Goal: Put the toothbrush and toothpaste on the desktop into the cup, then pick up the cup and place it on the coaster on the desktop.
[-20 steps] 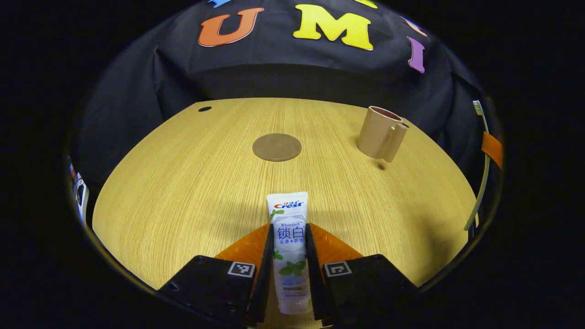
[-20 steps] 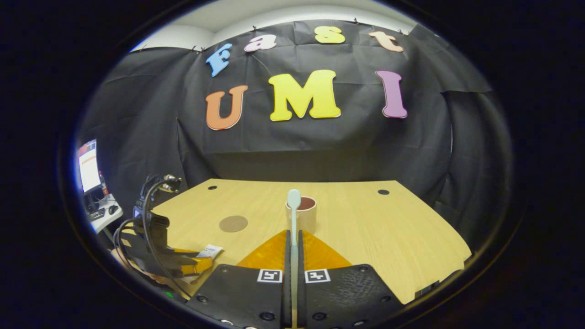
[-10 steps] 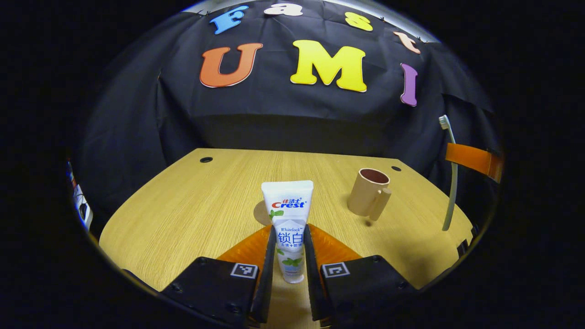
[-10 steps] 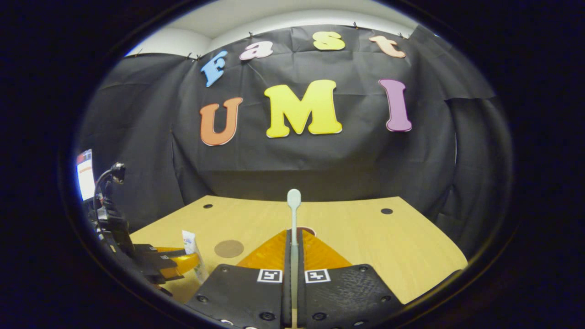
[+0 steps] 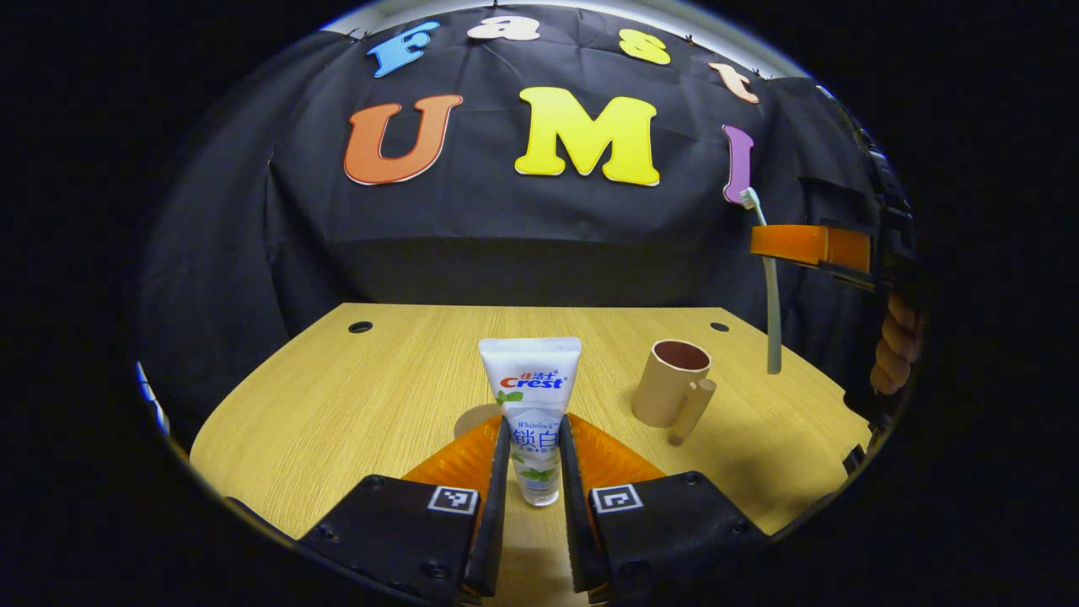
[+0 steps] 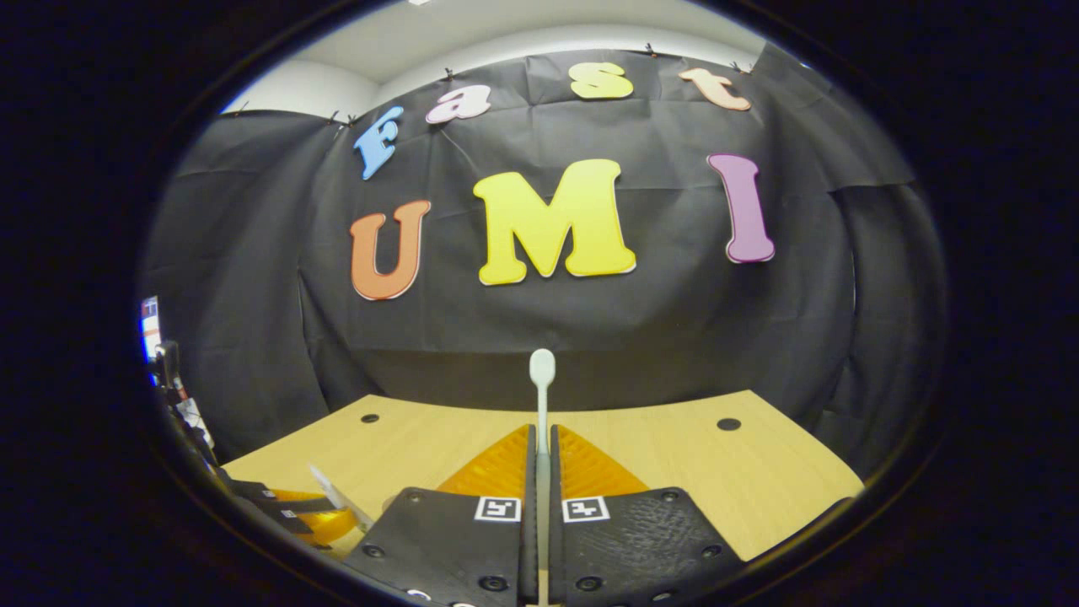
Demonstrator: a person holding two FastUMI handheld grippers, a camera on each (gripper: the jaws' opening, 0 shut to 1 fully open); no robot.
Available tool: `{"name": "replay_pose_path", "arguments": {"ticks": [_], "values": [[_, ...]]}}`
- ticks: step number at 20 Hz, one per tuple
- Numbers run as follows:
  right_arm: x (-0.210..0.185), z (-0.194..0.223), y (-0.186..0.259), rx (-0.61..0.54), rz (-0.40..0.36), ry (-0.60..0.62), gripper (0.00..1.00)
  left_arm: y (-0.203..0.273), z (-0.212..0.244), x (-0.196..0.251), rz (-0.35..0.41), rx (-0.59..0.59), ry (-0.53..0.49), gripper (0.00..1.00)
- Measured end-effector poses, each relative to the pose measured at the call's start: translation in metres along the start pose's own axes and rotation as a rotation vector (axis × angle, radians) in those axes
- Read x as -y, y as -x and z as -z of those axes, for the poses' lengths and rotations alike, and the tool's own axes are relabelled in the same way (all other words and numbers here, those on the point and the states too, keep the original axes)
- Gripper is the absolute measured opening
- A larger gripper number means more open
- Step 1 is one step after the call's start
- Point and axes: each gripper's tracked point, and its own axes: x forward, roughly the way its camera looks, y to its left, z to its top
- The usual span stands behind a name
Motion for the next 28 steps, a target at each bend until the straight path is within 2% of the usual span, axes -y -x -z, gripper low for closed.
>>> {"name": "replay_pose_path", "arguments": {"ticks": [6,10,15,21,24,25,26,27,28], "values": [[0.005,0.006,-0.060,0.059,-0.009,0.008,0.03,0.001,-0.014,0.002,-0.001,0.044,-0.012,0.35],[0.009,0.036,-0.089,0.025,-0.011,0.006,0.02,-0.001,-0.015,0.006,0.017,0.041,-0.018,0.35],[0.016,0.070,-0.104,-0.036,-0.002,0.027,0.02,-0.006,-0.020,0.008,0.021,0.048,-0.031,0.35],[0.008,0.081,-0.100,-0.074,-0.047,0.012,0.08,-0.014,-0.025,0.013,0.026,0.043,-0.034,0.35],[0.012,0.075,-0.089,-0.039,-0.040,0.031,0.48,-0.020,-0.035,0.022,0.041,0.055,-0.041,0.35],[0.010,0.073,-0.083,-0.028,-0.049,0.042,0.48,-0.022,-0.040,0.026,0.045,0.061,-0.040,0.35],[0.009,0.071,-0.076,-0.019,-0.061,0.054,0.60,-0.026,-0.044,0.030,0.052,0.065,-0.042,0.35],[0.012,0.069,-0.069,-0.011,-0.066,0.067,0.67,-0.029,-0.046,0.036,0.064,0.068,-0.041,0.35],[0.014,0.065,-0.063,-0.001,-0.068,0.081,0.78,-0.033,-0.049,0.042,0.078,0.070,-0.037,0.35]]}}
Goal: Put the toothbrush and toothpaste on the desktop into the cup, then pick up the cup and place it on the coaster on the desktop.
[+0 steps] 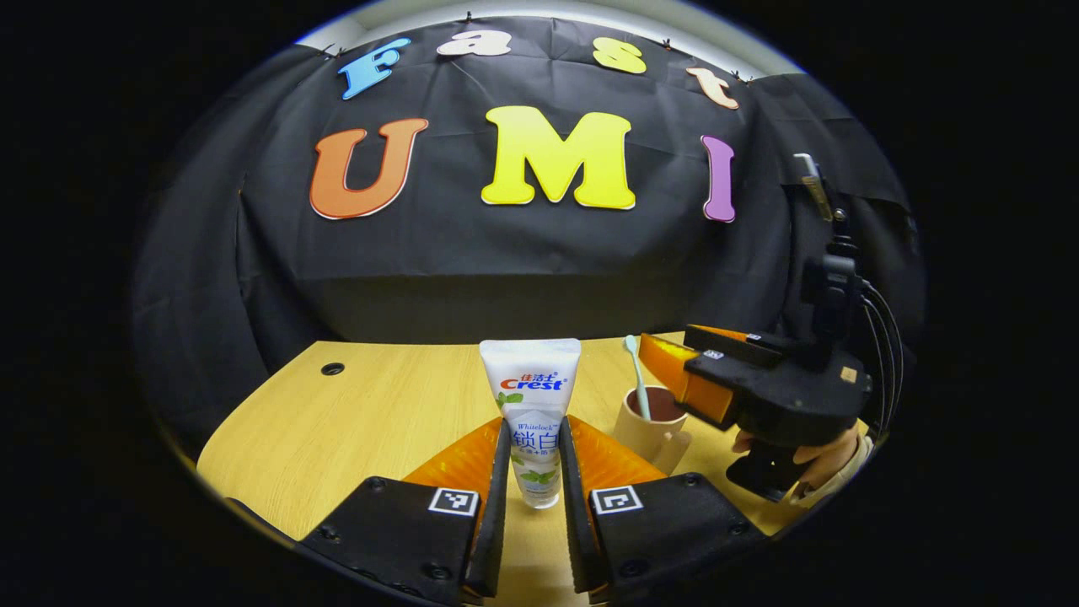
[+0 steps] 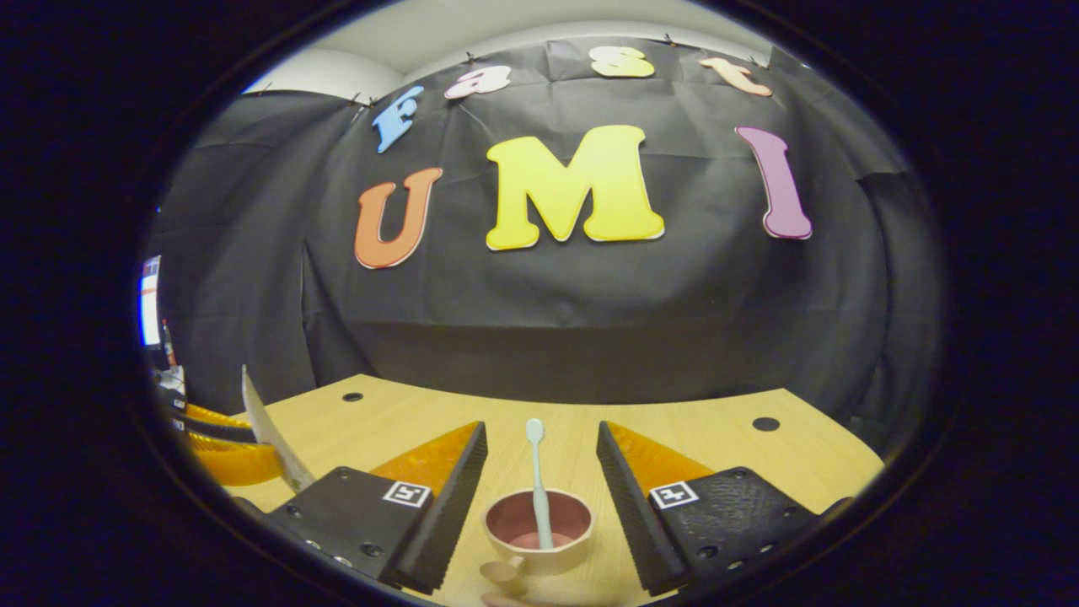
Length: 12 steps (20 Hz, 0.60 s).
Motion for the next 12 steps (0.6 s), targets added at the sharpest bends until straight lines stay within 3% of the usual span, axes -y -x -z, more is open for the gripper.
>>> {"name": "replay_pose_path", "arguments": {"ticks": [1,2,7,12], "values": [[0.001,-0.002,0.007,0.011,-0.005,0.013,0.82,-0.005,-0.004,0.006,0.014,0.002,0.004,0.35],[0.000,-0.004,0.017,0.021,-0.016,0.031,0.97,-0.012,-0.009,0.012,0.028,0.006,-0.003,0.34],[0.034,-0.003,0.058,0.065,0.031,0.093,0.98,-0.043,-0.037,0.039,0.058,0.049,-0.029,0.34],[0.077,0.028,0.097,0.017,0.085,0.036,0.96,-0.078,-0.050,0.069,0.080,0.063,-0.053,0.35]]}}
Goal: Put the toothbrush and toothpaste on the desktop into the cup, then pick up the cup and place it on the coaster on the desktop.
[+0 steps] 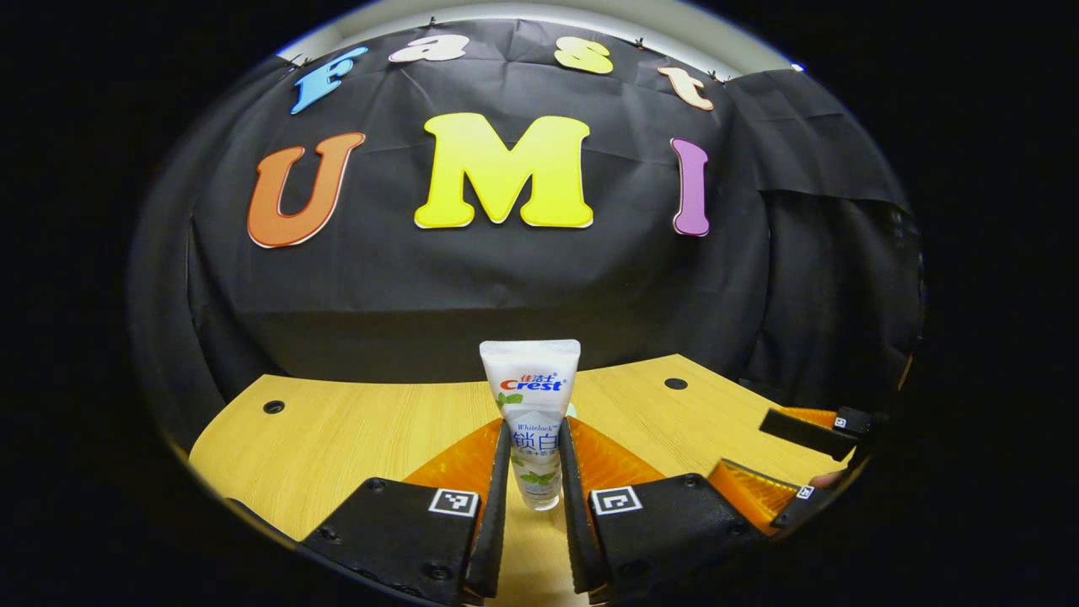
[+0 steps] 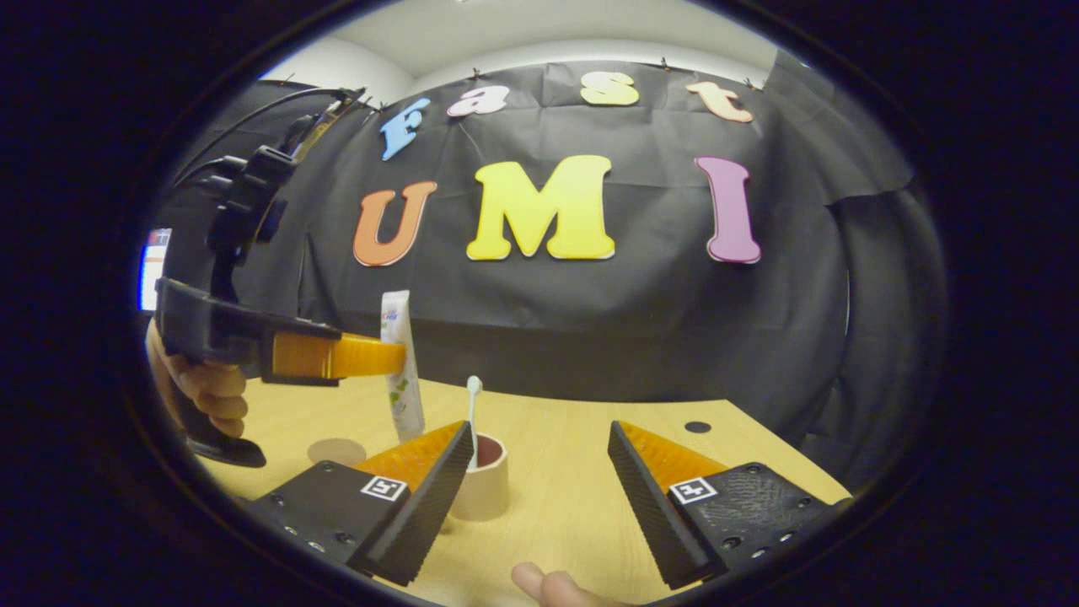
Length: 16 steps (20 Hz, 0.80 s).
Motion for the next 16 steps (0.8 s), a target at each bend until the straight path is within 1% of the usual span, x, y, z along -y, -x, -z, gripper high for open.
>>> {"name": "replay_pose_path", "arguments": {"ticks": [2,3,4,5,6,9,11,14,16], "values": [[0.017,0.008,0.006,-0.020,0.019,-0.042,0.96,-0.010,-0.007,0.012,0.018,0.025,-0.012,0.34],[0.022,0.012,0.006,-0.029,0.026,-0.055,0.96,-0.009,-0.018,0.013,-0.001,0.049,-0.023,0.14],[0.026,0.014,0.006,-0.033,0.031,-0.069,0.96,-0.008,-0.027,0.014,-0.003,0.071,-0.029,0.14],[0.028,0.016,0.006,-0.039,0.033,-0.085,0.96,-0.006,-0.027,0.014,-0.011,0.066,-0.040,0.14],[0.028,0.021,0.006,-0.047,0.028,-0.099,0.96,-0.004,-0.025,0.017,-0.003,0.059,-0.051,0.14],[0.027,0.026,0.006,-0.061,0.024,-0.123,0.97,-0.007,-0.018,0.016,0.005,0.024,-0.044,0.15],[0.022,0.028,0.006,-0.066,0.016,-0.127,0.97,-0.009,-0.015,0.015,0.012,0.007,-0.031,0.15],[0.020,0.028,0.007,-0.063,0.016,-0.120,0.97,-0.007,-0.011,0.012,-0.004,0.002,-0.025,0.14],[0.019,0.028,0.006,-0.061,0.017,-0.114,0.97,-0.005,-0.008,-0.001,-0.020,0.003,-0.018,0.14]]}}
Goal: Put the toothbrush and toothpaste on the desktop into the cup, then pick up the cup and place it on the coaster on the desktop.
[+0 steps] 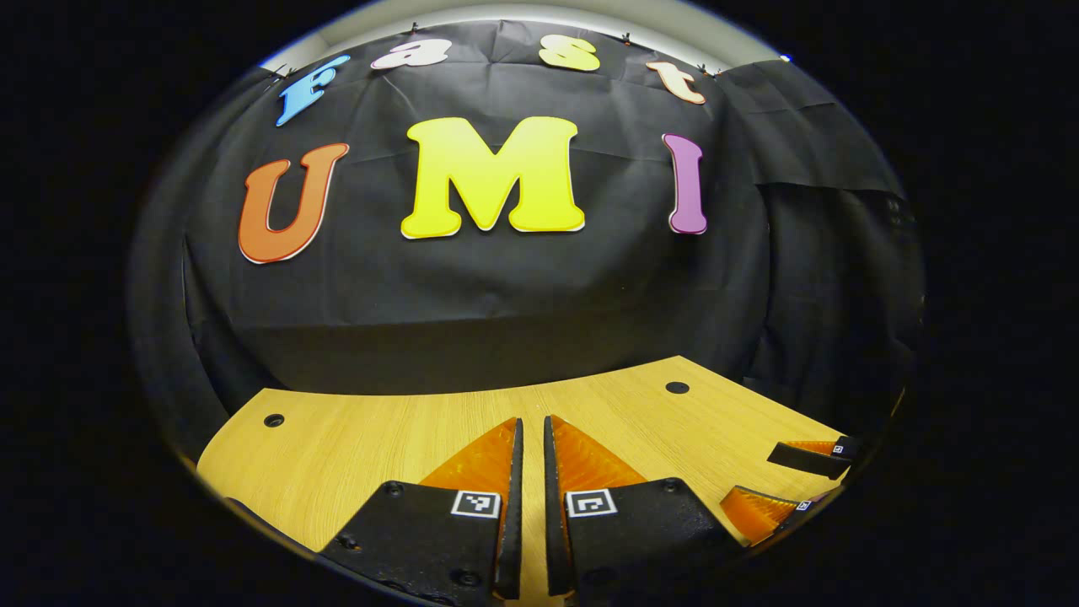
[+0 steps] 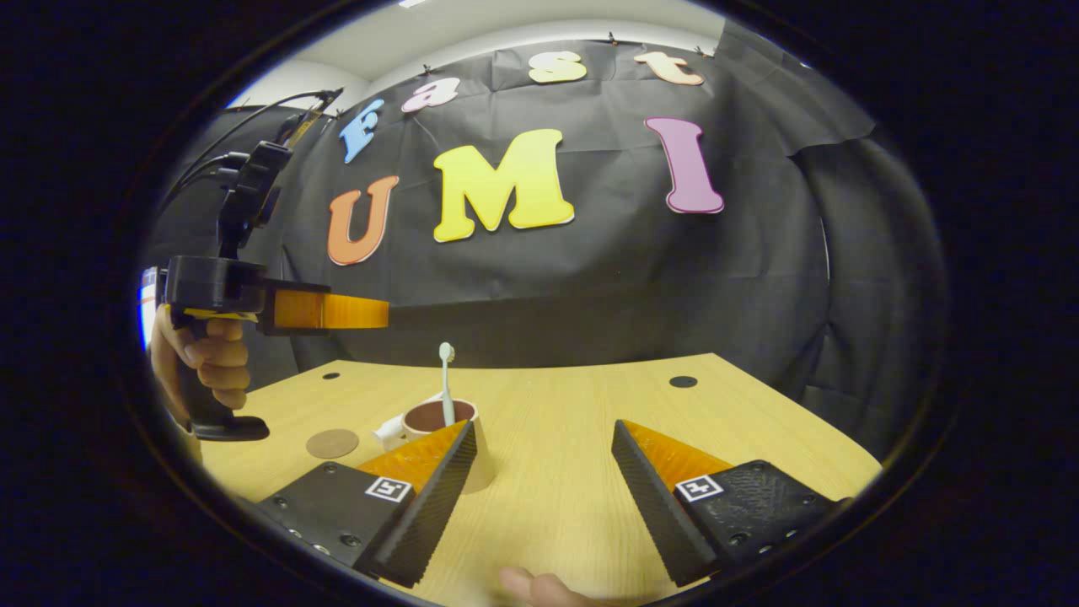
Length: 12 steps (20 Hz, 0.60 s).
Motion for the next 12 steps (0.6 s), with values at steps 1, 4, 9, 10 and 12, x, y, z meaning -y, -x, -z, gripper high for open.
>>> {"name": "replay_pose_path", "arguments": {"ticks": [1,4,9,10,12], "values": [[0.002,0.000,-0.002,0.000,0.006,0.005,0.97,0.000,0.003,-0.004,-0.005,-0.009,-0.001,0.14],[0.003,0.001,-0.004,0.002,0.011,0.000,0.97,-0.004,0.012,-0.012,-0.019,-0.030,0.006,0.15],[0.012,0.012,-0.015,-0.018,0.037,0.003,0.97,-0.013,0.025,-0.027,-0.052,-0.056,0.011,0.28],[0.014,0.016,-0.016,-0.024,0.038,0.001,0.96,-0.015,0.030,-0.030,-0.060,-0.068,0.008,0.31],[0.015,0.022,-0.022,-0.037,0.043,-0.001,0.97,-0.022,0.037,-0.035,-0.060,-0.082,0.014,0.56]]}}
